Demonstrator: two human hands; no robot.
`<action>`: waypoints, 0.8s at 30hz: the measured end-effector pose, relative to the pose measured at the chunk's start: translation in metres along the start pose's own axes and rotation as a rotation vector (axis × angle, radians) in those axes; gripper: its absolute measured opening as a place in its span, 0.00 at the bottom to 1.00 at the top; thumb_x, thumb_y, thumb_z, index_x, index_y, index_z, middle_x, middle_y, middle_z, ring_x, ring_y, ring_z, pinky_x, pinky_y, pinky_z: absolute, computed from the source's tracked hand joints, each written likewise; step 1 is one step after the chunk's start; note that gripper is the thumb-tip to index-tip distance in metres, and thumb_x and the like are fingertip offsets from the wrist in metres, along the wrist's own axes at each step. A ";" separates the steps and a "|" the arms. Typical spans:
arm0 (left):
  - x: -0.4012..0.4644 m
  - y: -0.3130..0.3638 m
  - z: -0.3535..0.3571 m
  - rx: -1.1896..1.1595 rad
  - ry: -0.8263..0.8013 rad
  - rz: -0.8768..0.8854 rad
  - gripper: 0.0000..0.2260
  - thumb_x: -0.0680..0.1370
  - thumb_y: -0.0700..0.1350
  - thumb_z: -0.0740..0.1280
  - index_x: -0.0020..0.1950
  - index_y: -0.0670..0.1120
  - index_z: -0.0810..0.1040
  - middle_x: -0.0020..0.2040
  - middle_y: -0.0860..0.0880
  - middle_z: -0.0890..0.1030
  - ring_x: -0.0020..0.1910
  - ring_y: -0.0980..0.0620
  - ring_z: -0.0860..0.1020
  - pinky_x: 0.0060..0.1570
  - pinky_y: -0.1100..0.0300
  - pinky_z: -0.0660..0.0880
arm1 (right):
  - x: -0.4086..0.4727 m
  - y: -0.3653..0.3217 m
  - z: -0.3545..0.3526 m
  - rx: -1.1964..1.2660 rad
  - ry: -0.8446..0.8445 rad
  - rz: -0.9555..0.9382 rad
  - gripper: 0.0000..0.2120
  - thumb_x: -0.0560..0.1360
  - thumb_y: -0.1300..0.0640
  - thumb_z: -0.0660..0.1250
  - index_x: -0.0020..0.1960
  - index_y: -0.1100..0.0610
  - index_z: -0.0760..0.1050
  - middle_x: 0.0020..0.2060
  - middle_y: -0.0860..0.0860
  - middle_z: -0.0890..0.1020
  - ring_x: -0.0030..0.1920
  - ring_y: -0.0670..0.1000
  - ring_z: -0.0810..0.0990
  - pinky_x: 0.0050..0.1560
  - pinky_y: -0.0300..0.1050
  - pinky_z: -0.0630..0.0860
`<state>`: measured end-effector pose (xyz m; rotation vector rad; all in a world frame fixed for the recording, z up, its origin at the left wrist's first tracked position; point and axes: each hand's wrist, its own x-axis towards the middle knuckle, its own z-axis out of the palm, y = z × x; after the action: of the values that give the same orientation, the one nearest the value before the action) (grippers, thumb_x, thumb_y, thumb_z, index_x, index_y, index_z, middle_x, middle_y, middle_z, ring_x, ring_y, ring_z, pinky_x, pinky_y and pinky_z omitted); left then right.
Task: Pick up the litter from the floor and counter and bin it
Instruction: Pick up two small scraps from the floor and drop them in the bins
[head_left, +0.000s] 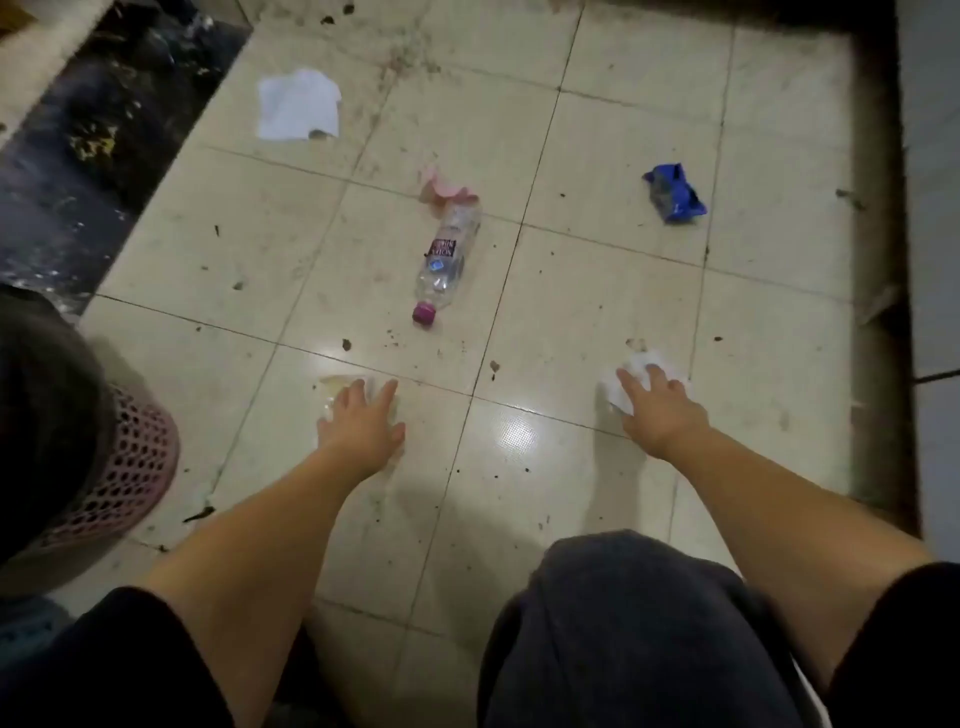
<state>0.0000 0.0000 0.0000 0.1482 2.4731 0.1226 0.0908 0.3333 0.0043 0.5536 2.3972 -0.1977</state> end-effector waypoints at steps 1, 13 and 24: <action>0.009 -0.005 0.011 -0.010 -0.018 -0.033 0.26 0.78 0.54 0.60 0.75 0.55 0.55 0.78 0.43 0.53 0.77 0.41 0.53 0.70 0.37 0.62 | 0.010 0.000 0.008 0.014 0.004 0.035 0.29 0.80 0.54 0.55 0.77 0.43 0.47 0.78 0.52 0.46 0.76 0.59 0.54 0.69 0.60 0.65; 0.038 -0.043 0.057 -0.097 0.123 -0.206 0.32 0.75 0.39 0.63 0.75 0.54 0.54 0.69 0.41 0.64 0.66 0.38 0.65 0.61 0.40 0.73 | 0.053 0.009 0.035 0.028 0.078 0.077 0.24 0.76 0.66 0.59 0.71 0.55 0.61 0.65 0.62 0.64 0.60 0.64 0.68 0.51 0.52 0.71; 0.023 -0.026 -0.065 -0.525 0.234 -0.065 0.06 0.77 0.36 0.56 0.40 0.43 0.65 0.37 0.45 0.73 0.33 0.46 0.71 0.31 0.59 0.69 | 0.051 -0.099 -0.094 0.116 0.039 -0.145 0.13 0.74 0.67 0.62 0.56 0.64 0.79 0.56 0.61 0.82 0.58 0.60 0.79 0.57 0.45 0.74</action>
<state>-0.0604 -0.0256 0.0341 -0.1807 2.5775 0.7895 -0.0418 0.2878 0.0444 0.4393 2.4767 -0.3946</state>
